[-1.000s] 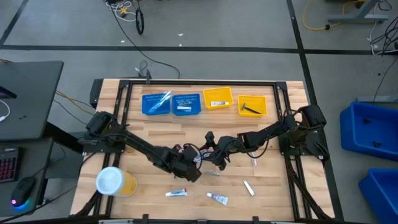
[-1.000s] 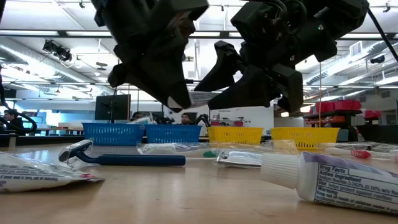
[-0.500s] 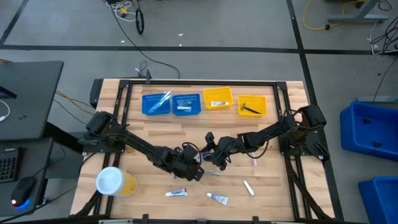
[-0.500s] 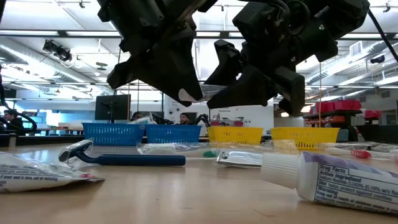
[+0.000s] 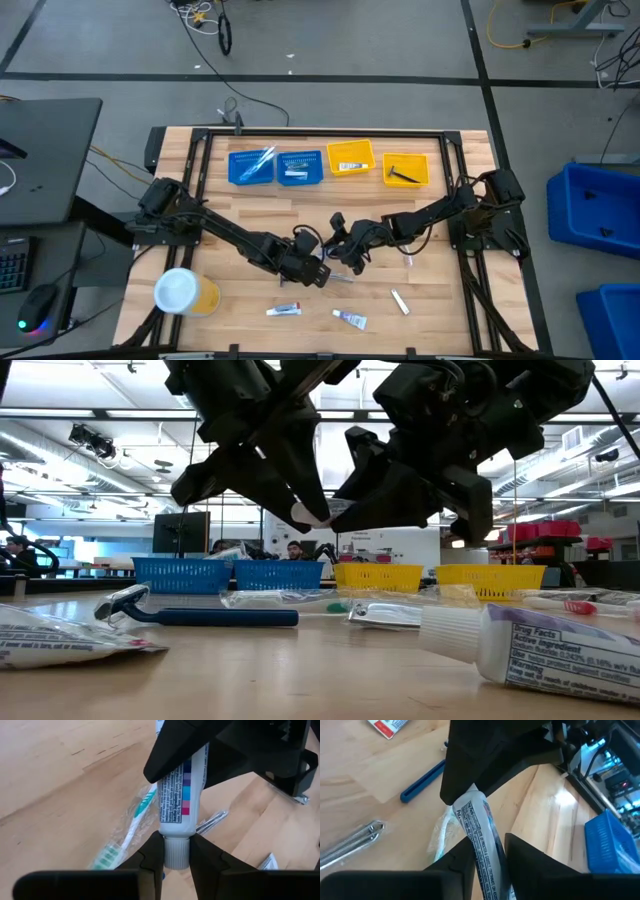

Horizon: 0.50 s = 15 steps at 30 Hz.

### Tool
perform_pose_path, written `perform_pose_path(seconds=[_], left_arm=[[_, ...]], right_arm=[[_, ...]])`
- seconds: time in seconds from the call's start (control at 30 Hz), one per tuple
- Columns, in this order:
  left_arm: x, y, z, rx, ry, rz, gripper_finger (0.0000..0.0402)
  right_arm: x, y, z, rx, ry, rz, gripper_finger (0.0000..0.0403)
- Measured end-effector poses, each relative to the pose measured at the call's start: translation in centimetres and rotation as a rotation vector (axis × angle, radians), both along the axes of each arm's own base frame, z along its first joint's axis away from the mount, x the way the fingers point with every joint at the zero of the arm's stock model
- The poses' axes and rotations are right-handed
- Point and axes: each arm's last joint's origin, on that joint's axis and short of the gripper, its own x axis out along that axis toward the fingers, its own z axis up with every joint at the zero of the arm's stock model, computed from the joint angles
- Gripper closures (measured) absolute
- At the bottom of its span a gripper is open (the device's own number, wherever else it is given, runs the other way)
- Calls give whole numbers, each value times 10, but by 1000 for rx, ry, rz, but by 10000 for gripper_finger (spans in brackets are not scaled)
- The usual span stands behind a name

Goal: Pick & Place Travel size toiletries
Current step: Put the white toothpaste into the left yellow bin

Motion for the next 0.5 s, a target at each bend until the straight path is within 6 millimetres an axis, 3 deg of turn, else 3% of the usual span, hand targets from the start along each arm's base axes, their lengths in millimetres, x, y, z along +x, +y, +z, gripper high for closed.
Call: perform_pose_path(seconds=[0.5], left_arm=[[4, 1, 1, -54, -28, 17, 323]], right_arm=[[-3, 0, -4, -58, 42, 30, 336]])
